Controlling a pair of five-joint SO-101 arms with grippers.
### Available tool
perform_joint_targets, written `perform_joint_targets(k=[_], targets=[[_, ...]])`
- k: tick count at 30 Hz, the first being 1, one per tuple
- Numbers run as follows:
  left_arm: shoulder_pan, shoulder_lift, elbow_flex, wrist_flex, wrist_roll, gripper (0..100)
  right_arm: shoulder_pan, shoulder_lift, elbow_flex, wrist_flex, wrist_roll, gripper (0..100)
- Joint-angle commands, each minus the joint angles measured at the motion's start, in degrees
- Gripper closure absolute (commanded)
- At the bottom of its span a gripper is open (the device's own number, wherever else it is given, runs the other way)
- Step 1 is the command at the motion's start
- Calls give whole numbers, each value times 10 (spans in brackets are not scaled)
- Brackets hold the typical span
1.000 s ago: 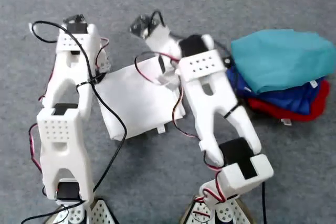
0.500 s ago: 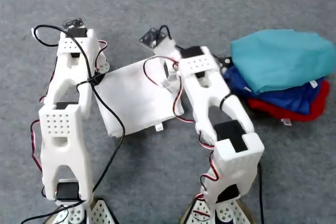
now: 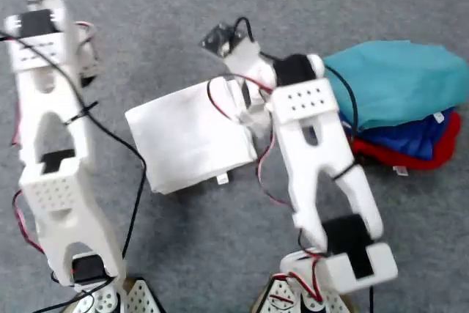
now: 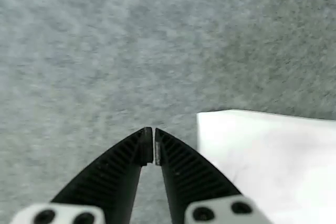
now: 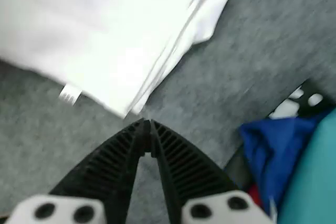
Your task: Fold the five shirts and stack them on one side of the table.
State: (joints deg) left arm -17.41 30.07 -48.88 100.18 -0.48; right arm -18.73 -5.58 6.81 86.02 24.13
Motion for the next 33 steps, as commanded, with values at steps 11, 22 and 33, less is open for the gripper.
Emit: perform_joint_targets(k=[11,22,33], targets=[[-118,-352,339,-7,-66,970,-86,-18,150,-214,-396,614],[-171,-497,602,-135,-69,969,-73,284,16,-275,-494,650],[-176,-613,688,-167,-115,969,-46,333,-142,-121,-489,997]])
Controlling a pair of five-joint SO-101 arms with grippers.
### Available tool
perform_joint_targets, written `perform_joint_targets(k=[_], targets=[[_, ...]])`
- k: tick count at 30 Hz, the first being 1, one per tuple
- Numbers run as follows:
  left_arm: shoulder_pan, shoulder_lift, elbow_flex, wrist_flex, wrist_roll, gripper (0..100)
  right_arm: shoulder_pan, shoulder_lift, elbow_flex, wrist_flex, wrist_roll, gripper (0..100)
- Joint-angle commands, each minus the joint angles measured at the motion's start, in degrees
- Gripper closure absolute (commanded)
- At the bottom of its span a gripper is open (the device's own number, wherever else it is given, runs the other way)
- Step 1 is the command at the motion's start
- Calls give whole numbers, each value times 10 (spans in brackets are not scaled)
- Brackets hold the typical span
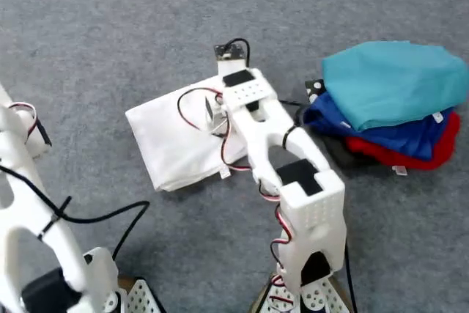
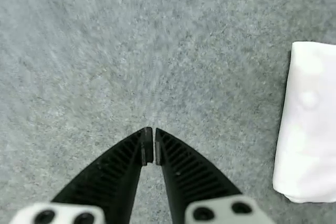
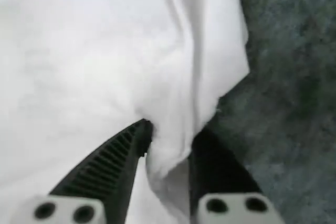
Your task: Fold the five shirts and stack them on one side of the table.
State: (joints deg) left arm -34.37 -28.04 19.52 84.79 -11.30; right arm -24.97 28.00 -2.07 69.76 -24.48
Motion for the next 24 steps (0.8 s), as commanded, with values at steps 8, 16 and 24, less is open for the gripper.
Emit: perform_joint_targets(k=[8,16,24], targets=[[-7,-53,31,-16,-7,968,114,-21,-255,216,62,997],[-8,-53,31,-15,-7,968,275,-82,-480,326,182,997],[-8,-53,32,-14,-7,968,487,-89,-470,322,293,997]])
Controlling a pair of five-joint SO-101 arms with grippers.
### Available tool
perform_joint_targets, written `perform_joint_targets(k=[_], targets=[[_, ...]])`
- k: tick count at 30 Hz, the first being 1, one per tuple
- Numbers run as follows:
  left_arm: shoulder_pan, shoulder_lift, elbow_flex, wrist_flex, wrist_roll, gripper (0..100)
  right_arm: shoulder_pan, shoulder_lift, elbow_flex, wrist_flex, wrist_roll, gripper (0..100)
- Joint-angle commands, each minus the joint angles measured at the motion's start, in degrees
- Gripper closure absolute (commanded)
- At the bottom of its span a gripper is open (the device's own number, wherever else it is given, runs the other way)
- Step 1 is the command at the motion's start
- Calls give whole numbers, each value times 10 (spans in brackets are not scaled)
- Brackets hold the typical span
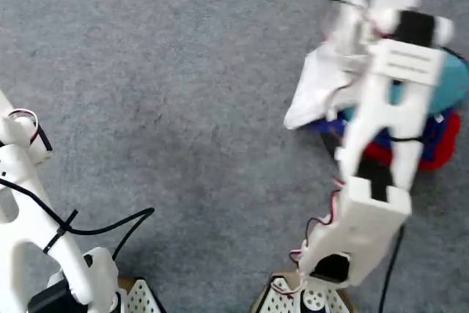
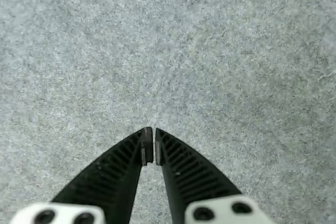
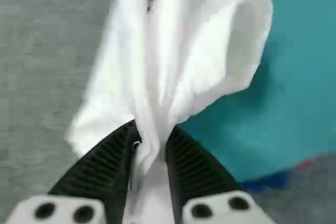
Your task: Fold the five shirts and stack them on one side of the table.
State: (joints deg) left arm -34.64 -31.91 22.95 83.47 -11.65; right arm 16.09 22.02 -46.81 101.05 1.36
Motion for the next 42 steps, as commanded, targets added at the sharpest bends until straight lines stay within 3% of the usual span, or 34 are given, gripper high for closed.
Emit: perform_joint_targets(k=[1,7,13,15,18,23,26,32,38,42], targets=[[-5,-15,1,-1,-4,968,102,-29,-22,6,47,997],[0,-15,48,-5,-2,971,164,-21,-1,8,88,966],[0,-56,70,-3,-4,972,195,-34,0,10,62,571],[1,-98,87,-3,-4,972,196,-51,2,10,62,528],[19,-177,133,-4,-4,973,194,-90,7,13,57,625],[81,-327,258,-37,0,973,157,-209,73,13,72,998],[118,-399,345,-109,0,973,124,-305,176,13,85,949],[186,-529,530,-241,-4,969,4,-551,495,-13,114,997],[230,-652,640,-242,-2,968,-98,-851,914,-249,85,997],[233,-724,710,-242,-3,971,-138,-1055,1166,-348,38,997]])
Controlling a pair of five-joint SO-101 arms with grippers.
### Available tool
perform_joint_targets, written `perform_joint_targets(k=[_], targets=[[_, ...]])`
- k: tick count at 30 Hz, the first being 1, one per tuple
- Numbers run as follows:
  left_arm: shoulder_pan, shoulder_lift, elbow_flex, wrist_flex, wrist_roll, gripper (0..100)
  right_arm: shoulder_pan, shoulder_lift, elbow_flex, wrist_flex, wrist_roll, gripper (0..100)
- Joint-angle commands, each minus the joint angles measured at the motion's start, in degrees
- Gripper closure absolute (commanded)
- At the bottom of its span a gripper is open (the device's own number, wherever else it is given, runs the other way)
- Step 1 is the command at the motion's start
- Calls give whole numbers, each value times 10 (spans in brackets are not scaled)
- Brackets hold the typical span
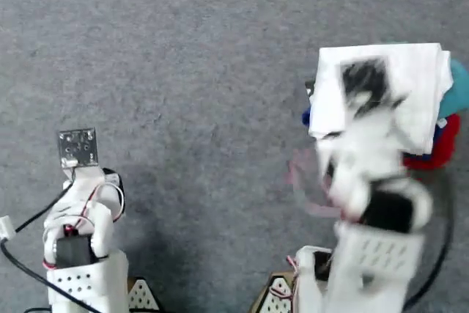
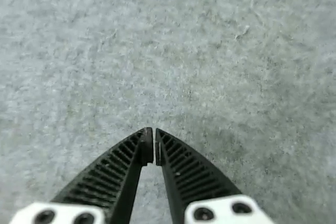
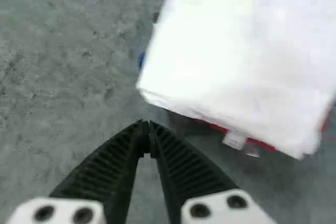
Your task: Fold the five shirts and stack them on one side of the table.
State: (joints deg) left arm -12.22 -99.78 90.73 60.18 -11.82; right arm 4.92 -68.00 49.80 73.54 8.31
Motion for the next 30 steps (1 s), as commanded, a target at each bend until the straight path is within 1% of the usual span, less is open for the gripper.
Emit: perform_joint_targets(k=[1,5,6,8,10,13,19,30], targets=[[7,-52,45,-9,-2,971,-29,-208,243,-84,-45,997],[10,-46,62,-12,-2,971,-31,-411,398,-91,-74,997],[10,-46,62,-13,-2,971,-32,-436,426,-90,-72,997],[9,-45,62,-11,-2,971,-32,-417,466,-79,-73,996],[4,-44,62,-9,-2,972,-33,-380,472,-69,-74,996],[4,-42,62,-9,0,972,-28,-371,472,-69,-96,996],[8,-42,62,-9,1,972,-28,-371,472,3,-98,996],[7,-42,62,-9,1,971,-29,-371,472,-1,-98,996]])
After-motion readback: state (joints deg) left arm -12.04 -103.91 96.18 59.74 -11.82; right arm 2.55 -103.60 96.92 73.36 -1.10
